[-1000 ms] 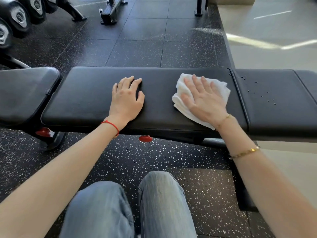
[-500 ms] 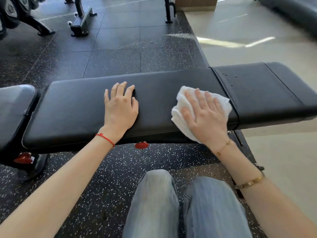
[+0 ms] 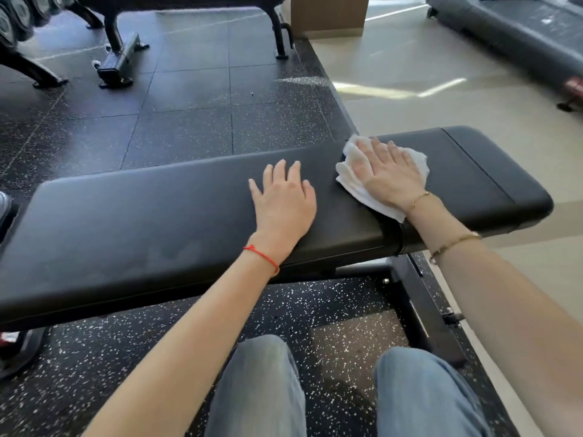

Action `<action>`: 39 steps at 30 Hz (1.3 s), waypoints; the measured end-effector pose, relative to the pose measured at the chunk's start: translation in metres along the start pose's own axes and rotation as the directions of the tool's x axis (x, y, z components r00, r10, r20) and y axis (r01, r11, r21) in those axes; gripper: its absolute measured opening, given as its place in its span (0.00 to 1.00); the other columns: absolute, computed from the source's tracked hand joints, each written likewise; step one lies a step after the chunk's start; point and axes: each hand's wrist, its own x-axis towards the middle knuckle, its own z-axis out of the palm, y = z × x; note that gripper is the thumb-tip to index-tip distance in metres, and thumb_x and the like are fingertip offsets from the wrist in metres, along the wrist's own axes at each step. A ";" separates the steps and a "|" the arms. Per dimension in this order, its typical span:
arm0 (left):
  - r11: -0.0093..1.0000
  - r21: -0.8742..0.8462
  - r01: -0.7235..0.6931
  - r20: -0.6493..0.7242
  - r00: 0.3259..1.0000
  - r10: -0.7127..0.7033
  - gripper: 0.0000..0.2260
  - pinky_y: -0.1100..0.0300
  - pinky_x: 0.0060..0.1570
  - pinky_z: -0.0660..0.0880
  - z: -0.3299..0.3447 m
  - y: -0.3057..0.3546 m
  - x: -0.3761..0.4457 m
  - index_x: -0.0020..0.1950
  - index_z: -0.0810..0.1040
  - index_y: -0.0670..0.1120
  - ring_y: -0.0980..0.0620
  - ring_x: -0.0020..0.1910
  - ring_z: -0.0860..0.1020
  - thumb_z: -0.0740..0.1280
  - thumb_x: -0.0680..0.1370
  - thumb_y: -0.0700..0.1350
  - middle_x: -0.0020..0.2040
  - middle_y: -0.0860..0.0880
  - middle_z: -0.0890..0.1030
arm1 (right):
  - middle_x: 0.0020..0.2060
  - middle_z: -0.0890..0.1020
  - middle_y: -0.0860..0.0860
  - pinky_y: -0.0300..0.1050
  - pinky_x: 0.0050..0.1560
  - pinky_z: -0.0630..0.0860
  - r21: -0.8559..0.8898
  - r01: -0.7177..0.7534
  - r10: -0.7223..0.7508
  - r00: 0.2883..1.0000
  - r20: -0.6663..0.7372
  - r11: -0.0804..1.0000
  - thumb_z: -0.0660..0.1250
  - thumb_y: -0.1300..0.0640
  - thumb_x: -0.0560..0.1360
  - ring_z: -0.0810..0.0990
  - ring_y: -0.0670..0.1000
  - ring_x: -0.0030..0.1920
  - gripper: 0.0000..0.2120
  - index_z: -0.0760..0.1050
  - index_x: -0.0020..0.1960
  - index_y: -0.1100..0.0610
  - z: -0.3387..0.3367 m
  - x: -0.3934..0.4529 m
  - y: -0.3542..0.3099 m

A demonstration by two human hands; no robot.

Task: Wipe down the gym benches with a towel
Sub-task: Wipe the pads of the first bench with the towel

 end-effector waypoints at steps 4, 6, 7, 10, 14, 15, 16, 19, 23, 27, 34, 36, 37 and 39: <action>0.994 0.071 0.084 0.009 0.996 -0.085 0.23 0.32 0.74 0.43 0.026 0.026 0.005 0.79 0.58 0.50 0.42 0.80 0.49 0.51 0.84 0.52 0.80 0.46 0.56 | 0.81 0.46 0.46 0.52 0.78 0.38 -0.032 0.188 -0.185 0.980 0.075 0.982 0.42 0.39 0.83 0.43 0.50 0.80 0.28 0.45 0.81 0.46 -0.004 0.038 -0.004; 0.985 0.116 0.131 -0.016 0.991 -0.130 0.24 0.31 0.74 0.43 0.035 0.035 0.004 0.79 0.57 0.50 0.40 0.80 0.48 0.50 0.83 0.52 0.80 0.45 0.55 | 0.81 0.46 0.45 0.52 0.78 0.38 -0.028 0.306 -0.302 0.949 0.089 0.952 0.43 0.40 0.83 0.42 0.50 0.80 0.28 0.45 0.81 0.46 -0.004 0.032 -0.002; 0.980 0.139 0.140 -0.036 0.990 -0.136 0.24 0.31 0.74 0.43 0.038 0.037 0.004 0.79 0.57 0.50 0.40 0.80 0.48 0.50 0.83 0.52 0.80 0.45 0.55 | 0.81 0.46 0.45 0.52 0.78 0.38 -0.027 0.370 -0.366 0.927 0.082 0.929 0.44 0.41 0.83 0.42 0.50 0.80 0.28 0.45 0.81 0.46 -0.003 0.023 0.004; 0.974 0.167 0.151 -0.093 0.986 -0.136 0.24 0.31 0.74 0.45 0.045 0.036 0.004 0.79 0.57 0.51 0.41 0.80 0.50 0.51 0.83 0.53 0.80 0.46 0.56 | 0.80 0.47 0.42 0.49 0.76 0.35 -0.016 0.534 -0.534 0.845 0.024 0.845 0.45 0.40 0.83 0.42 0.48 0.80 0.27 0.45 0.80 0.42 0.002 -0.016 0.035; 0.975 0.150 0.163 -0.124 0.982 -0.145 0.23 0.32 0.75 0.45 0.045 0.032 0.003 0.78 0.60 0.52 0.42 0.79 0.52 0.52 0.83 0.52 0.79 0.47 0.59 | 0.80 0.46 0.40 0.45 0.76 0.34 0.038 0.531 -0.532 0.844 0.062 0.847 0.44 0.39 0.83 0.41 0.46 0.79 0.26 0.43 0.79 0.39 -0.008 -0.013 0.076; 0.975 0.147 0.165 -0.130 0.981 -0.147 0.23 0.33 0.75 0.45 0.044 0.033 0.003 0.78 0.61 0.52 0.43 0.79 0.52 0.53 0.82 0.52 0.79 0.47 0.59 | 0.80 0.46 0.42 0.46 0.76 0.35 0.032 0.507 -0.508 0.858 0.073 0.861 0.43 0.40 0.83 0.41 0.47 0.80 0.26 0.43 0.80 0.40 -0.012 0.001 0.077; 0.975 0.143 0.170 -0.131 0.980 -0.152 0.22 0.33 0.75 0.45 0.044 0.034 0.003 0.77 0.61 0.52 0.43 0.79 0.53 0.53 0.82 0.52 0.79 0.48 0.60 | 0.80 0.46 0.43 0.47 0.77 0.36 0.030 0.482 -0.482 0.872 0.085 0.876 0.43 0.40 0.83 0.41 0.48 0.80 0.26 0.44 0.80 0.42 -0.015 0.016 0.074; 0.974 0.126 0.191 -0.142 0.975 -0.173 0.22 0.34 0.76 0.45 0.041 0.037 0.002 0.76 0.63 0.53 0.44 0.79 0.54 0.55 0.82 0.51 0.78 0.49 0.61 | 0.81 0.46 0.46 0.53 0.78 0.38 0.005 0.447 -0.445 0.889 0.110 0.895 0.43 0.41 0.84 0.42 0.52 0.80 0.27 0.45 0.81 0.45 -0.018 0.044 0.048; 0.972 0.113 0.205 -0.156 0.970 -0.186 0.22 0.36 0.76 0.46 0.039 0.041 0.001 0.76 0.64 0.53 0.46 0.79 0.54 0.57 0.82 0.51 0.78 0.49 0.62 | 0.81 0.47 0.47 0.55 0.78 0.39 -0.035 0.547 -0.543 0.835 0.086 0.836 0.44 0.42 0.84 0.43 0.53 0.80 0.27 0.45 0.81 0.46 -0.011 0.013 0.039; 0.974 0.100 0.202 -0.187 0.965 -0.181 0.21 0.37 0.76 0.48 0.039 0.040 -0.001 0.75 0.67 0.53 0.46 0.78 0.57 0.58 0.81 0.51 0.77 0.49 0.65 | 0.80 0.51 0.44 0.52 0.78 0.39 0.037 0.652 -0.653 0.758 0.010 0.757 0.47 0.41 0.83 0.45 0.51 0.80 0.26 0.49 0.80 0.42 -0.008 -0.039 0.078; 0.973 0.111 0.200 -0.257 0.952 -0.167 0.20 0.39 0.76 0.53 0.040 0.042 -0.002 0.72 0.71 0.50 0.47 0.76 0.62 0.61 0.80 0.51 0.74 0.48 0.70 | 0.80 0.49 0.45 0.51 0.78 0.39 0.038 0.473 -0.474 0.880 0.036 0.880 0.45 0.41 0.83 0.45 0.51 0.80 0.27 0.47 0.81 0.44 -0.019 0.021 0.098; 0.972 0.107 0.211 -0.278 0.945 -0.174 0.21 0.40 0.76 0.54 0.040 0.042 -0.002 0.72 0.71 0.49 0.47 0.75 0.64 0.61 0.80 0.51 0.73 0.48 0.71 | 0.81 0.48 0.46 0.54 0.78 0.40 0.016 0.448 -0.448 0.891 0.073 0.894 0.44 0.42 0.83 0.44 0.53 0.80 0.27 0.46 0.81 0.46 -0.019 0.044 0.073; 0.971 0.104 0.214 -0.287 0.942 -0.176 0.21 0.41 0.76 0.55 0.041 0.042 -0.003 0.72 0.72 0.48 0.48 0.75 0.64 0.61 0.80 0.51 0.73 0.48 0.71 | 0.81 0.48 0.47 0.55 0.78 0.40 0.010 0.454 -0.453 0.887 0.084 0.891 0.44 0.42 0.83 0.43 0.53 0.80 0.27 0.46 0.81 0.47 -0.018 0.047 0.060; 0.970 0.102 0.219 -0.293 0.939 -0.181 0.21 0.42 0.76 0.55 0.041 0.042 -0.003 0.72 0.71 0.47 0.48 0.75 0.64 0.62 0.80 0.51 0.73 0.48 0.71 | 0.81 0.48 0.48 0.55 0.78 0.40 0.011 0.496 -0.495 0.864 0.085 0.868 0.44 0.43 0.84 0.44 0.54 0.80 0.27 0.47 0.81 0.47 -0.013 0.039 0.041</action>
